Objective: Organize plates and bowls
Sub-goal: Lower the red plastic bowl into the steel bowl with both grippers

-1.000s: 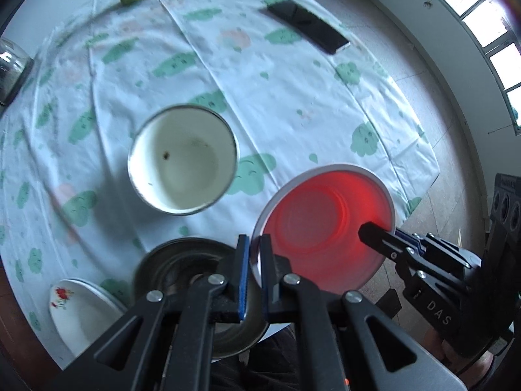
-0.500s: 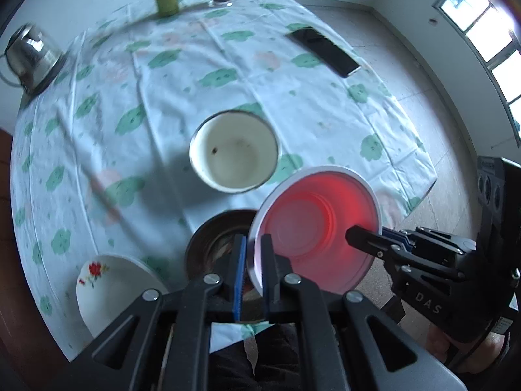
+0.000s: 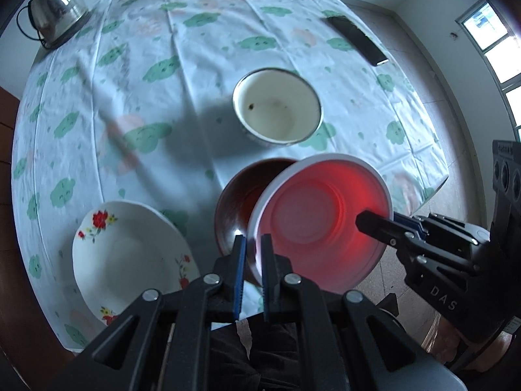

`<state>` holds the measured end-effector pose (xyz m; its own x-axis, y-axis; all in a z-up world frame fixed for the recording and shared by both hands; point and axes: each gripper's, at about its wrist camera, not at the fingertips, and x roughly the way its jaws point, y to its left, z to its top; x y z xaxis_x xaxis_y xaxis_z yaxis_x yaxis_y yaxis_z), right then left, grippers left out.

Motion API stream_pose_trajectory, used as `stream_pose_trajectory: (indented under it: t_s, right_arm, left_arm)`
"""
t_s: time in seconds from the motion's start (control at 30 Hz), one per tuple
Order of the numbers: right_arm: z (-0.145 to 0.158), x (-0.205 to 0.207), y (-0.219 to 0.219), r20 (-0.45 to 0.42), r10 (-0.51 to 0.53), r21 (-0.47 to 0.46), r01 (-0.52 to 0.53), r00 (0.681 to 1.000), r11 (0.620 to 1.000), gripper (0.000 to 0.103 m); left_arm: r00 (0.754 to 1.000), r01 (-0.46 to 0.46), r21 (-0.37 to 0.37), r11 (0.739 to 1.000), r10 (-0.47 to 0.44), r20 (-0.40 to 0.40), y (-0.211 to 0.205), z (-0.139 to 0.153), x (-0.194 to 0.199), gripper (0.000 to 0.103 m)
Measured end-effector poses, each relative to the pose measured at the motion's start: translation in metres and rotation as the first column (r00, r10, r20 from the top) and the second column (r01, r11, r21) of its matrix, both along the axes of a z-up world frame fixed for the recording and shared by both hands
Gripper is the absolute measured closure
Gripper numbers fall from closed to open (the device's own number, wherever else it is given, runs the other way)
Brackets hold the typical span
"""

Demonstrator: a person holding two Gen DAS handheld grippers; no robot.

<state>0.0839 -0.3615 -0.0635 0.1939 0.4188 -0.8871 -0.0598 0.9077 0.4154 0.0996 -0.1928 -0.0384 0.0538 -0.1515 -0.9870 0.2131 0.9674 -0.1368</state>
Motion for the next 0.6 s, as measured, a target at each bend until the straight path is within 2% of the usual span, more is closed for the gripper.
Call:
stream_pose_trajectory:
  t_s: [0.6]
  right_arm:
    - [-0.008, 0.0, 0.02, -0.019, 0.038, -0.027, -0.039, 0.999, 0.999, 0.092]
  left_arm:
    - [1.0, -0.025, 0.006, 1.0, 0.025, -0.019, 0.015, -0.007, -0.006, 0.099]
